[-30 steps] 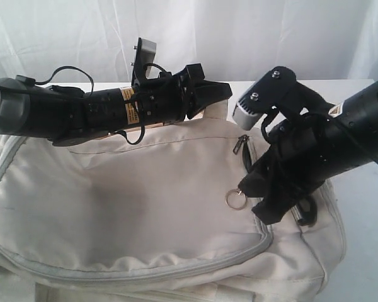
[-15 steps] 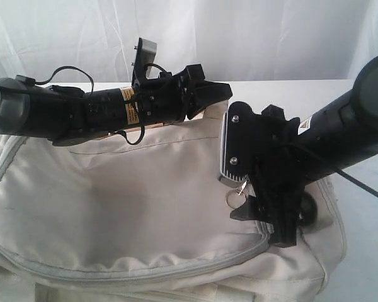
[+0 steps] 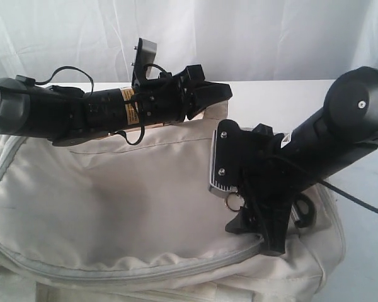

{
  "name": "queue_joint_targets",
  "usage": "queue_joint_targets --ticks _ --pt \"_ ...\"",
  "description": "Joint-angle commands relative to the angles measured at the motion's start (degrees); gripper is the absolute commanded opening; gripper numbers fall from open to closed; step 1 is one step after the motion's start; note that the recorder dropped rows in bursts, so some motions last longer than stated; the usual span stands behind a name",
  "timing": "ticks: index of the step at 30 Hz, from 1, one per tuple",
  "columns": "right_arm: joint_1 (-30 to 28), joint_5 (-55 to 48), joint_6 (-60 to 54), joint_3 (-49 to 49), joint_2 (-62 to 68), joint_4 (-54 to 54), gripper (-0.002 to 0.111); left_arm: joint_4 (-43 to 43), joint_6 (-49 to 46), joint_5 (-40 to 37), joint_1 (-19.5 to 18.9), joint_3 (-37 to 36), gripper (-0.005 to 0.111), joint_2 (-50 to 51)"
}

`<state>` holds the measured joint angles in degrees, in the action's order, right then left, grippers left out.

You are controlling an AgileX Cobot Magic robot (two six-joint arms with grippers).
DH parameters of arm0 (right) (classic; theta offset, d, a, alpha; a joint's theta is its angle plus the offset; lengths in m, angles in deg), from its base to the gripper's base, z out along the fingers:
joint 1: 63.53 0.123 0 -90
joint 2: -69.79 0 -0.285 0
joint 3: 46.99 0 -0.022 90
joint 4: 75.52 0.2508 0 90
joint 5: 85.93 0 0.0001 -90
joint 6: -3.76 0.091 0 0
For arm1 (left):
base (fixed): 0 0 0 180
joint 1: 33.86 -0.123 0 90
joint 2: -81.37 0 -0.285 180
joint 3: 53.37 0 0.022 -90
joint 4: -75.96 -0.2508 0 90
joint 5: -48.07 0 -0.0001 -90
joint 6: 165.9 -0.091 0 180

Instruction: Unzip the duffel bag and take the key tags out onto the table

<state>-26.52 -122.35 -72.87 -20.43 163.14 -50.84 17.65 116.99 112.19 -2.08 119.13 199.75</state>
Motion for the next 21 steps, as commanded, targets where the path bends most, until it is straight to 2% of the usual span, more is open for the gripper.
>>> queue_joint_targets --ticks 1,15,21 --pt "0.1 -0.4 -0.5 0.0 1.6 0.1 0.060 1.1 0.1 5.9 0.2 0.4 0.000 -2.2" --pt "0.1 -0.2 -0.6 0.0 2.5 -4.0 0.022 1.1 0.1 5.9 0.2 0.4 0.000 -2.2" --pt "0.1 2.4 4.5 -0.1 -0.3 -4.0 0.002 1.1 0.1 5.9 0.2 0.4 0.000 -2.2"
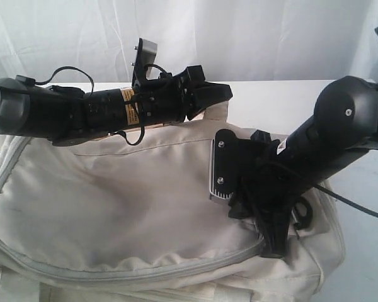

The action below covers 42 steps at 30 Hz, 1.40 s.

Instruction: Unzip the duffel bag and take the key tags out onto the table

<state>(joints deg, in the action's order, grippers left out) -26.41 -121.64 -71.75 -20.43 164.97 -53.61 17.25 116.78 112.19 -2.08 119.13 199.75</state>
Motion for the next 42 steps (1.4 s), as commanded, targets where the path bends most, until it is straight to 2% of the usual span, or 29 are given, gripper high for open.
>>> queue_joint_targets --ticks 1,14,35,40,42 --pt "0.0 2.3 4.4 -0.1 -3.1 -1.2 0.000 1.5 0.3 5.9 0.2 0.4 0.000 -2.2" --pt "0.0 2.2 9.9 -0.1 -11.2 -4.5 0.000 1.5 0.3 5.9 0.2 0.4 0.000 -2.2" --pt "0.0 -21.3 15.3 -0.1 -19.1 -4.6 0.000 1.8 0.2 5.9 0.2 0.4 0.000 -2.2" --pt "0.0 -18.2 15.2 0.0 -19.8 -3.4 0.000 1.8 0.0 5.9 0.2 0.4 0.000 -2.2" --pt "0.0 -17.0 11.5 0.0 -19.8 -4.0 0.008 1.8 -0.1 5.9 0.2 0.4 0.000 -2.2"
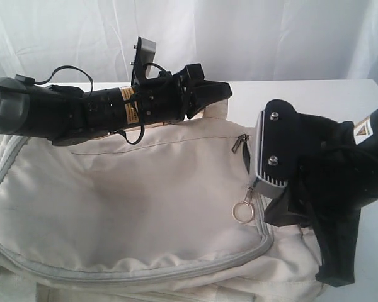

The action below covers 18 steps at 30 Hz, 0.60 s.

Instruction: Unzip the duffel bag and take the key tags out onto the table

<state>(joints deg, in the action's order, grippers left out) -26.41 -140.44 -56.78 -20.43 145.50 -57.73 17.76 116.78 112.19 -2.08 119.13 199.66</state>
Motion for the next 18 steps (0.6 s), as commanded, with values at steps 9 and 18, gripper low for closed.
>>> queue_joint_targets --ticks 9,18 --pt "0.0 9.6 -19.2 0.0 5.2 -0.9 0.064 1.3 -0.1 5.9 0.2 0.4 0.000 -2.2" --pt "0.8 12.6 -26.8 0.0 12.5 0.5 0.064 2.7 -0.1 5.9 0.2 0.4 0.000 -2.2"
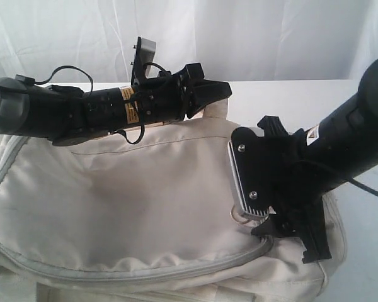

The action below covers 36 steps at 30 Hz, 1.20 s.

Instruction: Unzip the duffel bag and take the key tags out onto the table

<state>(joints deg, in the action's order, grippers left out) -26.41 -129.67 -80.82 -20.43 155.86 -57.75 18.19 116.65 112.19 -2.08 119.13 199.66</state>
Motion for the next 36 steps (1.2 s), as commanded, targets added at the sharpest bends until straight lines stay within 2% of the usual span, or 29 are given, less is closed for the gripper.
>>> queue_joint_targets --ticks 1,8,16,23,31,36 --pt "1.2 2.6 -2.9 0.0 2.8 0.5 0.064 2.4 0.0 5.9 0.2 0.4 0.000 -2.2" --pt "2.5 4.6 -2.7 0.0 7.1 0.1 0.064 2.5 0.0 5.9 0.2 0.4 0.000 -2.2" --pt "2.5 4.3 -0.6 0.0 8.1 -5.6 0.062 2.8 0.0 5.9 0.2 0.4 0.000 -3.2" --pt "2.5 3.8 1.4 0.0 8.1 -8.3 0.040 2.6 0.0 5.9 0.2 2.2 0.000 -3.5" --pt "2.5 3.8 6.0 0.0 8.1 -11.4 0.019 0.2 0.0 5.9 0.2 3.0 0.000 -3.5" --pt "2.5 4.1 9.3 0.0 6.6 -11.3 0.010 0.2 0.0 5.9 0.2 3.0 0.000 -3.5"
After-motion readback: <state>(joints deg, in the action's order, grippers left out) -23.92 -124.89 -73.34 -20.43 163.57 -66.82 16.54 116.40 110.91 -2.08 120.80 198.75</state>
